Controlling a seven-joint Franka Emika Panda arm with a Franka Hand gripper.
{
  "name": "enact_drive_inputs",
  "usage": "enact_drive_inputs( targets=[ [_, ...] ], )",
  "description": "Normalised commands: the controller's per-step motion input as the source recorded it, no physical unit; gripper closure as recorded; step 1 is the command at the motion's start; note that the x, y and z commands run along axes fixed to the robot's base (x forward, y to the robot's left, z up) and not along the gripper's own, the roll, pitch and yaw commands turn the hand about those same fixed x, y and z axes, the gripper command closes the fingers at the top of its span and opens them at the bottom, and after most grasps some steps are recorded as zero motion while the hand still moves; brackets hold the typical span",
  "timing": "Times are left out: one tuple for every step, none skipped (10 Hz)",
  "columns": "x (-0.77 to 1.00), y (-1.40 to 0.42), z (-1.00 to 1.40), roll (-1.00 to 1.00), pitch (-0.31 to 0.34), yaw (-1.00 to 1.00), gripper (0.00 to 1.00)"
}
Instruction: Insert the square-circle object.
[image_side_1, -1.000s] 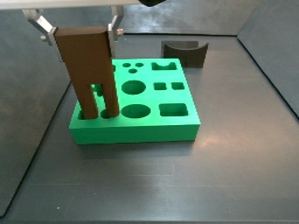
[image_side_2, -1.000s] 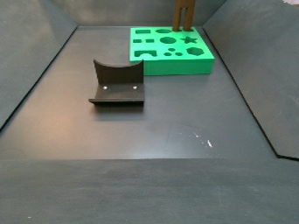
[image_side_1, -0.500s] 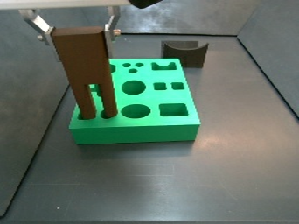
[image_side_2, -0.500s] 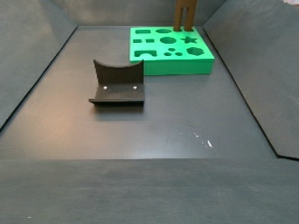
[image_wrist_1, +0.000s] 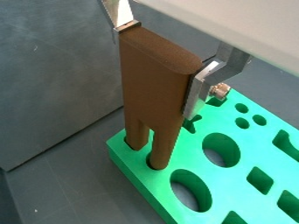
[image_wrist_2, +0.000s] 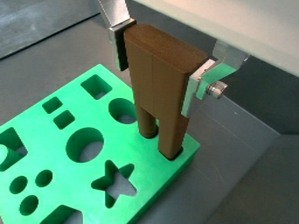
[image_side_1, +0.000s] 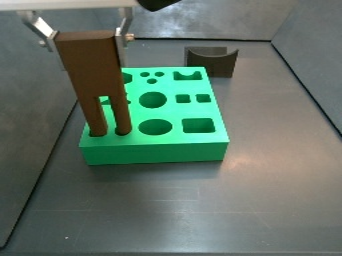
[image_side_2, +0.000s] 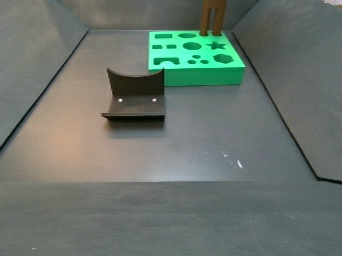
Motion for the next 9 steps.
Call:
enact_drive_inputs(
  targets=[
    [-0.11, 0.0, -0.01, 0.0, 0.0, -0.07, 1.0],
    [0.0, 0.0, -0.04, 0.0, 0.0, 0.0, 1.0],
    [0.0, 0.0, -0.72, 0.01, -0.08, 0.0, 1.0],
    [0.1, 0.0, -0.88, 0.11, 0.0, 0.0, 1.0],
    [0.05, 0.0, -0.77, 0.1, -0.003, 0.0, 1.0],
    [0.0, 0.0, -0.63, 0.07, -0.017, 0.0, 1.0],
    [0.0, 0.0, -0.66, 0.12, -0.033, 0.0, 1.0],
    [0.0, -0.01, -0.75, 0.21, -0.053, 0.0, 1.0],
    [0.0, -0.06, -0.88, 0.16, -0.134, 0.0, 1.0]
  ],
)
